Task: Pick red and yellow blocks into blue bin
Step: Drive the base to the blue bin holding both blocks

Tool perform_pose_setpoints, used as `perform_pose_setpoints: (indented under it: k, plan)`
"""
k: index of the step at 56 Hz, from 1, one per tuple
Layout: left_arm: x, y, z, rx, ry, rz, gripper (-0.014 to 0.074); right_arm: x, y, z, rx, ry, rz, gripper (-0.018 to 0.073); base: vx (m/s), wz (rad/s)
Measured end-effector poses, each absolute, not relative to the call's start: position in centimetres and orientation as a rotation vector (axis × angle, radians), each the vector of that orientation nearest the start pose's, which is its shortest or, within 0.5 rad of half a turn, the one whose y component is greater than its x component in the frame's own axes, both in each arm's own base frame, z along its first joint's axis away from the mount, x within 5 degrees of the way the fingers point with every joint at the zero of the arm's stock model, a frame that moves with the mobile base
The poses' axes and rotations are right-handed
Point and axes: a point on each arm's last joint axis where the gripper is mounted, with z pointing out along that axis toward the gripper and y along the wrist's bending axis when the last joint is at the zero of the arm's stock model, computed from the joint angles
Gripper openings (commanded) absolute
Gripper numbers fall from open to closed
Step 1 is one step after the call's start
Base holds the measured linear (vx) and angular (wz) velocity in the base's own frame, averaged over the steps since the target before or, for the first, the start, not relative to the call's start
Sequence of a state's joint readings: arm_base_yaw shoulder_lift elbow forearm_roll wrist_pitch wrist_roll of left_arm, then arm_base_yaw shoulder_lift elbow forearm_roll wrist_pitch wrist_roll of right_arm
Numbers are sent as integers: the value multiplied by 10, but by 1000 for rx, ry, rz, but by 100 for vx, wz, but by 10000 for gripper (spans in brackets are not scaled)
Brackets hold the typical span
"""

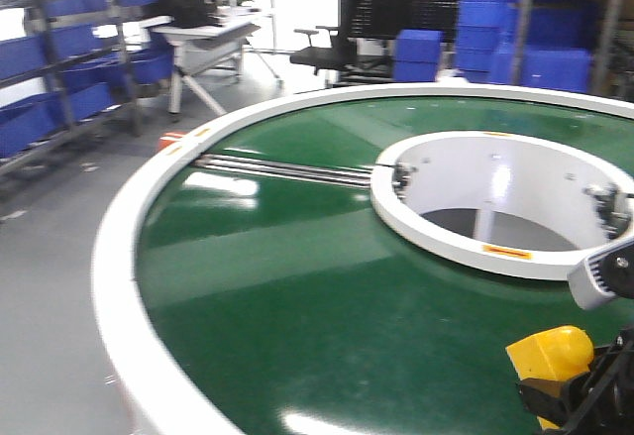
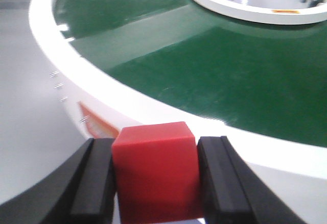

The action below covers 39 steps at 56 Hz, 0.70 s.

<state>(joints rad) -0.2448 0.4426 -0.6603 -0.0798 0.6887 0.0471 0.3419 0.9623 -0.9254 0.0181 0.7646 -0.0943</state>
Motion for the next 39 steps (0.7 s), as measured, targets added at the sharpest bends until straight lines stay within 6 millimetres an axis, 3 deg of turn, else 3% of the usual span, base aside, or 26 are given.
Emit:
perform_pose_setpoints:
  k: [39]
  plan:
    - [75,-23,341,258,1942,-220,224,177,64,352,-487,2237,150,307,-4,56]
